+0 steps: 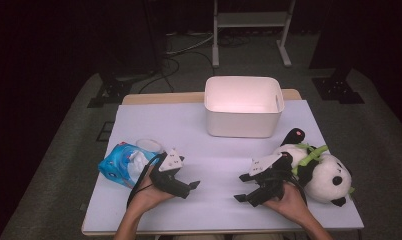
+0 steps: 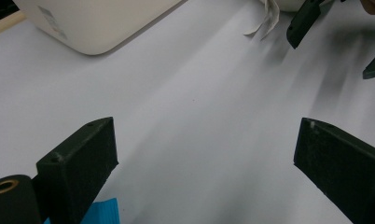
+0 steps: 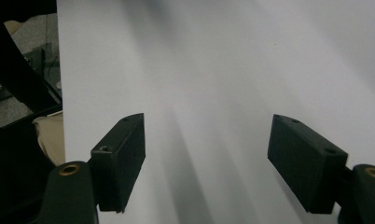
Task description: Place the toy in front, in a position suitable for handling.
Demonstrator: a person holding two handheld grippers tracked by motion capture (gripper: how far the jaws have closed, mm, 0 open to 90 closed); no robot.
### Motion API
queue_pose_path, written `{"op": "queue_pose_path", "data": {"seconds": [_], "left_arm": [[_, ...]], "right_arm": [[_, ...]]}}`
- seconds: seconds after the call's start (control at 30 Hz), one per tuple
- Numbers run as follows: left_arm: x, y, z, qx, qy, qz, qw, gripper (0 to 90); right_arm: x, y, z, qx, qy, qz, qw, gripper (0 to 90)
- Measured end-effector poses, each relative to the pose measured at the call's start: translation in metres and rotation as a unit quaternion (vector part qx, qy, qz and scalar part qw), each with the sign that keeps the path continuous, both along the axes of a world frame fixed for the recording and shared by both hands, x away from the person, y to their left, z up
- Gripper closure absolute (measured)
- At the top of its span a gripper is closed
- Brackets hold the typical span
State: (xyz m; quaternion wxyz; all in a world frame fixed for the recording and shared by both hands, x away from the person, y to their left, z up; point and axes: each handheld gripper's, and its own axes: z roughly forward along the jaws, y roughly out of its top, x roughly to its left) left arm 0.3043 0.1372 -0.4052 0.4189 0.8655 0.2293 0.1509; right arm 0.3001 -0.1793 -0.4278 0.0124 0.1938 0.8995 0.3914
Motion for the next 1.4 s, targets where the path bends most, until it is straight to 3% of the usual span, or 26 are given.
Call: {"op": "queue_pose_path", "data": {"seconds": [0.33, 0.43, 0.93, 1.4], "left_arm": [[0.000, 0.001, 0.001, -0.006, 0.000, 0.002, 1.0000, 5.1], [-0.001, 0.000, 0.001, 0.000, -0.003, -0.001, 1.0000, 5.1], [-0.003, -0.001, 0.004, -0.007, -0.004, -0.003, 1.0000, 5.1], [-0.004, 0.000, 0.005, -0.009, -0.005, -0.005, 0.9999, 5.1]], "right_arm": [[-0.004, 0.004, 0.007, -0.007, 0.001, 0.010, 0.9999, 26.5], [-0.005, 0.002, 0.019, 0.003, -0.001, 0.009, 1.0000, 26.5], [-0.005, -0.013, 0.067, -0.013, -0.007, 0.019, 0.9997, 26.4], [0.000, -0.048, 0.106, -0.024, -0.019, 0.007, 0.9995, 26.1]]}}
